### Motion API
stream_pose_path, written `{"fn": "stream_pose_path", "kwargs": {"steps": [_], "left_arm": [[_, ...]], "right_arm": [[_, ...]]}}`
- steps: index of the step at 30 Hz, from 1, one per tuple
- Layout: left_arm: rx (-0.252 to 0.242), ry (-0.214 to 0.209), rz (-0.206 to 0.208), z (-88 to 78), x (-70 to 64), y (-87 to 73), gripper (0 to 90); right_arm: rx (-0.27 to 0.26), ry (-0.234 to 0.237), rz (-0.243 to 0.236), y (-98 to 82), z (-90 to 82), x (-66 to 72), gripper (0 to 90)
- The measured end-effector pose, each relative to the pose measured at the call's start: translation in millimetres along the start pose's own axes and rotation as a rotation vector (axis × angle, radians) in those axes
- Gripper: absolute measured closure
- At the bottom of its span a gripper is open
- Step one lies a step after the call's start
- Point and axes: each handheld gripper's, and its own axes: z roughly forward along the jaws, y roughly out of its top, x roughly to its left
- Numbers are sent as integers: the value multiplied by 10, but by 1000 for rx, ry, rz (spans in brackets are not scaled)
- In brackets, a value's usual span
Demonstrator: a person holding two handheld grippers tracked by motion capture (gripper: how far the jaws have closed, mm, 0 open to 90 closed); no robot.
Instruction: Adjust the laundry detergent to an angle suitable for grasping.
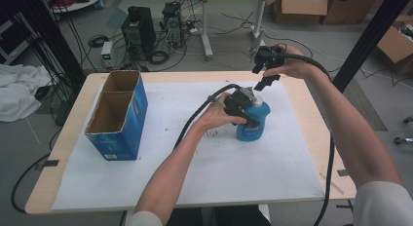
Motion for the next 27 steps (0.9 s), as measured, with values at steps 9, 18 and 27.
{"fn": "stream_pose_path", "kwargs": {"steps": [9, 18, 27], "left_arm": [[-18, 9, 3, -144, -36, -10, 448], [-5, 34, -8, -478, -141, -263, 448], [-7, 40, -28, -707, -229, -521, 448]], "right_arm": [[-5, -3, 1, 0, -19, 5, 203], [-9, -7, -5, 38, -44, 49, 203], [-6, -3, -17, 120, -14, 76, 203]]}}
